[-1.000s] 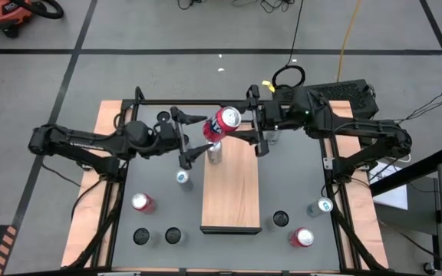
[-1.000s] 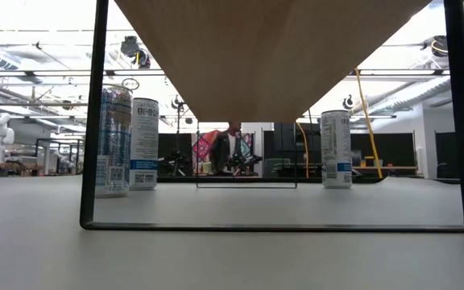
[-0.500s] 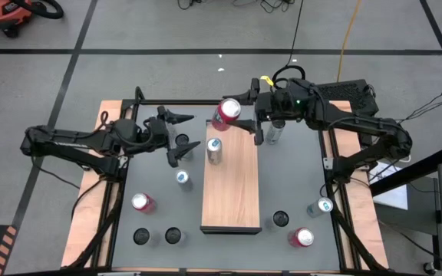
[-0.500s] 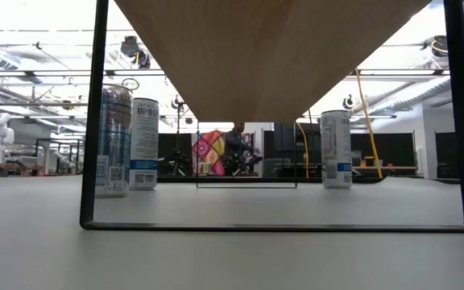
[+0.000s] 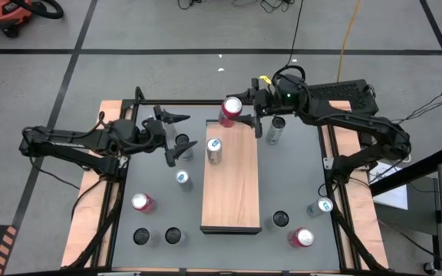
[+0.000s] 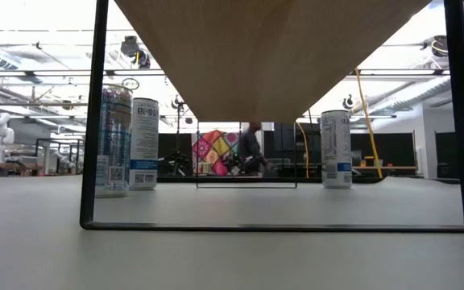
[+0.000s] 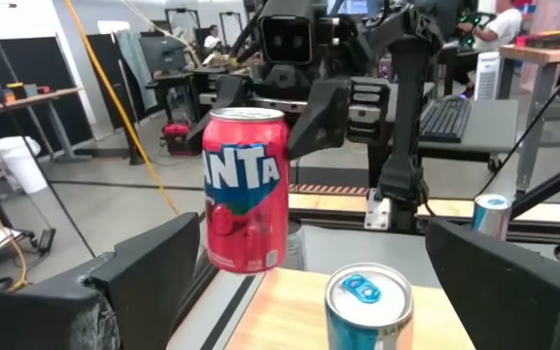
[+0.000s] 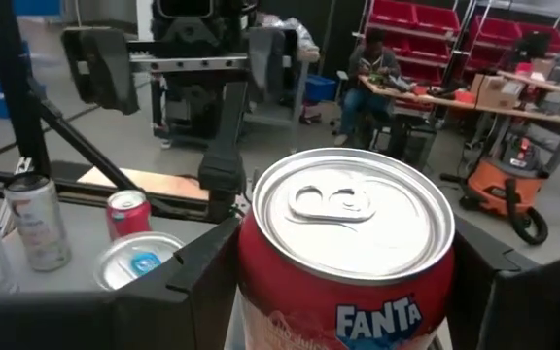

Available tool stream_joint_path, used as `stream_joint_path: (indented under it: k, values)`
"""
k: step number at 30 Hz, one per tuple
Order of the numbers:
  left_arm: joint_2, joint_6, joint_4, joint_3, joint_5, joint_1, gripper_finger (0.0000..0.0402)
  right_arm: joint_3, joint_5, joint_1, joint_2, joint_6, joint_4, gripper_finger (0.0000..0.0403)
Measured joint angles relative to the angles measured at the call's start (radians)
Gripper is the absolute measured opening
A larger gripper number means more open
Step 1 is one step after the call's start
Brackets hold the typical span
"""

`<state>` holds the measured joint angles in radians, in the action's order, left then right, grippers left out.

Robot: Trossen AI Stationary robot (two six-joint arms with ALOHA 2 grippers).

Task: Place canned beverage on shelf
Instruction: Put the top right orange soda can on the shelf aligned with the other blue soda can

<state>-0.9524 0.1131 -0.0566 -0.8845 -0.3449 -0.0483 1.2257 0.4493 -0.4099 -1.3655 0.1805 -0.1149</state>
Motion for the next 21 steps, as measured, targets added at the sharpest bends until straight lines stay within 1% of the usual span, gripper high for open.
stream_joint_path:
  k: [5,8,11,14,18,21]
  values:
    - [0.000,0.000,0.000,0.000,-0.010,0.000,0.0396,-0.066,0.011,-0.030,-0.024,-0.019,-0.086,0.0221]
    - [0.000,0.000,-0.002,0.000,-0.013,0.000,0.0396,-0.070,0.047,-0.038,-0.048,-0.021,-0.107,0.0221]
    - [0.000,0.000,-0.002,0.000,-0.020,0.001,0.0396,-0.070,0.056,-0.037,-0.083,-0.035,-0.125,0.0222]
    - [0.000,-0.001,-0.002,0.000,-0.030,0.001,0.0396,-0.070,0.087,-0.035,-0.124,-0.051,-0.159,0.0222]
    - [0.000,-0.001,-0.004,0.002,-0.031,0.001,0.0396,-0.070,0.104,-0.037,-0.162,-0.085,-0.206,0.0222]
    - [0.000,-0.002,-0.001,0.007,-0.031,0.001,0.0396,-0.071,0.102,-0.037,-0.172,-0.090,-0.210,0.0222]
